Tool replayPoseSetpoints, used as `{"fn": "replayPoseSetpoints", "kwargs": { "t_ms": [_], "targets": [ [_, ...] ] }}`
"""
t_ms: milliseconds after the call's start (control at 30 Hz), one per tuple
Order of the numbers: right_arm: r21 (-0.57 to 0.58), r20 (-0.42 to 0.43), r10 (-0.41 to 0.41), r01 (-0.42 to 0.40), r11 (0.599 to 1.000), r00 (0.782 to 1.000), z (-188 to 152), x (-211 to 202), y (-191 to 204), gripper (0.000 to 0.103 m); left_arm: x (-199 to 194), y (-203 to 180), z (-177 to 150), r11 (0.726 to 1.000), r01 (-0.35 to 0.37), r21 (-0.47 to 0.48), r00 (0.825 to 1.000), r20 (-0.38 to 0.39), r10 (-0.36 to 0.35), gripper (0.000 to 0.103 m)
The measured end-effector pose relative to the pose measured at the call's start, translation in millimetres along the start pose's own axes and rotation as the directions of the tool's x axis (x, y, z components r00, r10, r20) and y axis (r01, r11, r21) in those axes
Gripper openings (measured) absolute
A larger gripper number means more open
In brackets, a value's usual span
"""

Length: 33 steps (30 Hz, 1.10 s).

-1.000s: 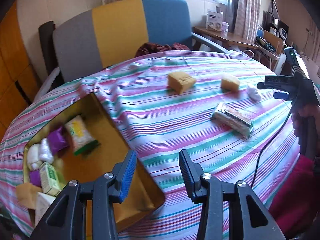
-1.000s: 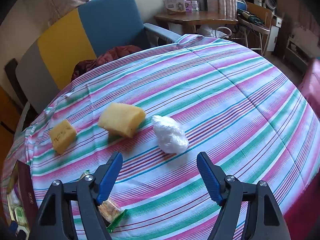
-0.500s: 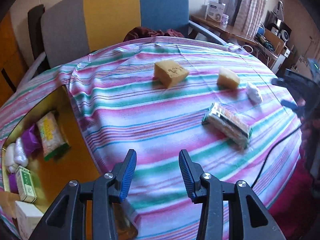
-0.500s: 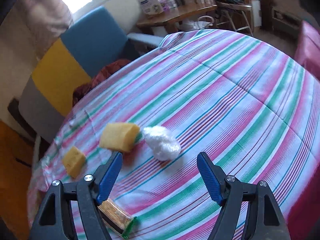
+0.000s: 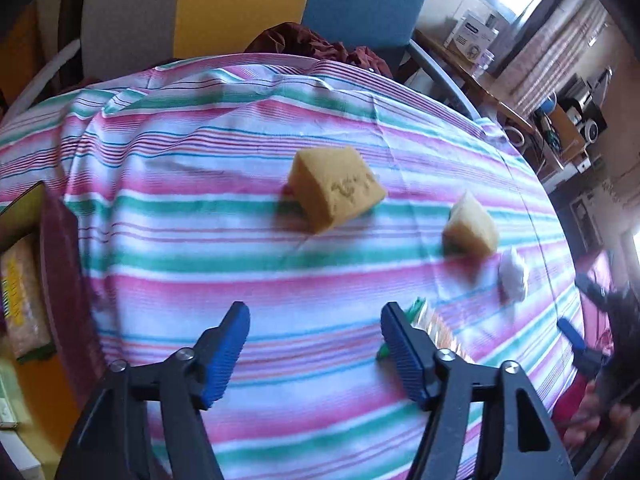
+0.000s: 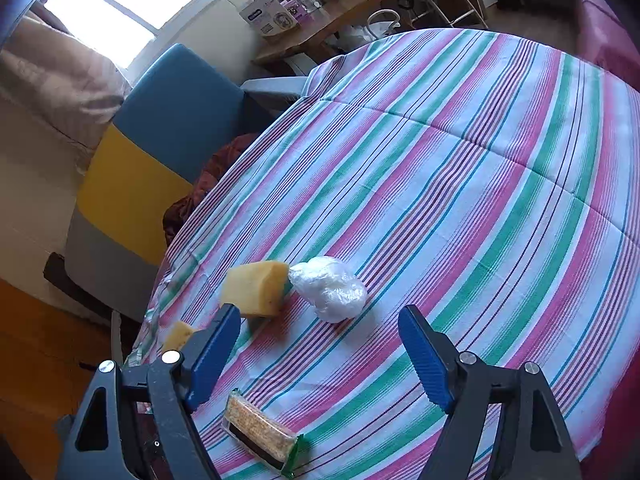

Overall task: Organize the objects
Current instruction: 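Move both grippers back over the table toward the remaining sponges, then grasp the large yellow sponge with the left gripper and lift it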

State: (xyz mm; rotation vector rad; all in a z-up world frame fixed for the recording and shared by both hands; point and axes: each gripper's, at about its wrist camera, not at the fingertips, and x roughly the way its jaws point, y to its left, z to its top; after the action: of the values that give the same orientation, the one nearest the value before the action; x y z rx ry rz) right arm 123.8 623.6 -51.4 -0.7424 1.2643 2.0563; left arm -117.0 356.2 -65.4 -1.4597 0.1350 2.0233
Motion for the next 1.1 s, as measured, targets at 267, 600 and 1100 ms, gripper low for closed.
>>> {"fn": "replayPoseSetpoints", "kwargs": {
  "t_ms": [267,600,1100],
  "targets": [
    [0.048,-0.029,0.039,-0.038,0.998,0.999,1.9,3.0,-5.6,0.086,19.3,-13.4,49.1,0.999,-0.026,-0.036,0.998,0.062,0.028,0.085],
    [0.000,-0.098,0.068,-0.068,0.998,0.993,-4.7,13.3,3.5,0.088,66.4,-23.7,89.0,0.993,-0.096,-0.065,0.995,0.008,0.097,0.087],
    [0.013,-0.048,-0.007,0.008,1.000,0.999,3.1,12.1,-7.5,0.088,60.4,-6.7,41.3,0.990,-0.129,0.058,0.992,0.009,0.129,0.063]
  ]
}}
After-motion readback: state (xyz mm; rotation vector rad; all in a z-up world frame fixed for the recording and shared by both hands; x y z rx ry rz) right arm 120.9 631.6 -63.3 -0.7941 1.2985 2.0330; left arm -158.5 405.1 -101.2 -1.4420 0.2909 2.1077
